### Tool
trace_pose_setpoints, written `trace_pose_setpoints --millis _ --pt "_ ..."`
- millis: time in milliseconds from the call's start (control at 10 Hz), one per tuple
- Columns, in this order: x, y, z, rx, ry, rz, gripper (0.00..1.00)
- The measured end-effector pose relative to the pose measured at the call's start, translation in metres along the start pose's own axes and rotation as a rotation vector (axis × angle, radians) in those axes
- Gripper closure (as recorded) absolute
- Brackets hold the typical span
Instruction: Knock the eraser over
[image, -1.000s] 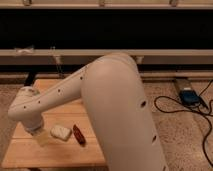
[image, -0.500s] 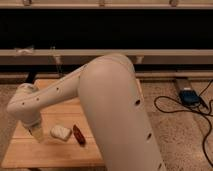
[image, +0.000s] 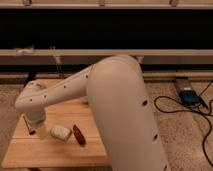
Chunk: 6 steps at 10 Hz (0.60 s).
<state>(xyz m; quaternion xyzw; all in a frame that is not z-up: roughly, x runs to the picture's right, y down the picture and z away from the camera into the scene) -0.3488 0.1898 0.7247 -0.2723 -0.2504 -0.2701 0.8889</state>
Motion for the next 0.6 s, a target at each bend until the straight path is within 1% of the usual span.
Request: trace_pose_setpoints --millis 600 --pt "-0.0022 0.0004 0.0009 -0.002 -0.003 -0.002 0.20"
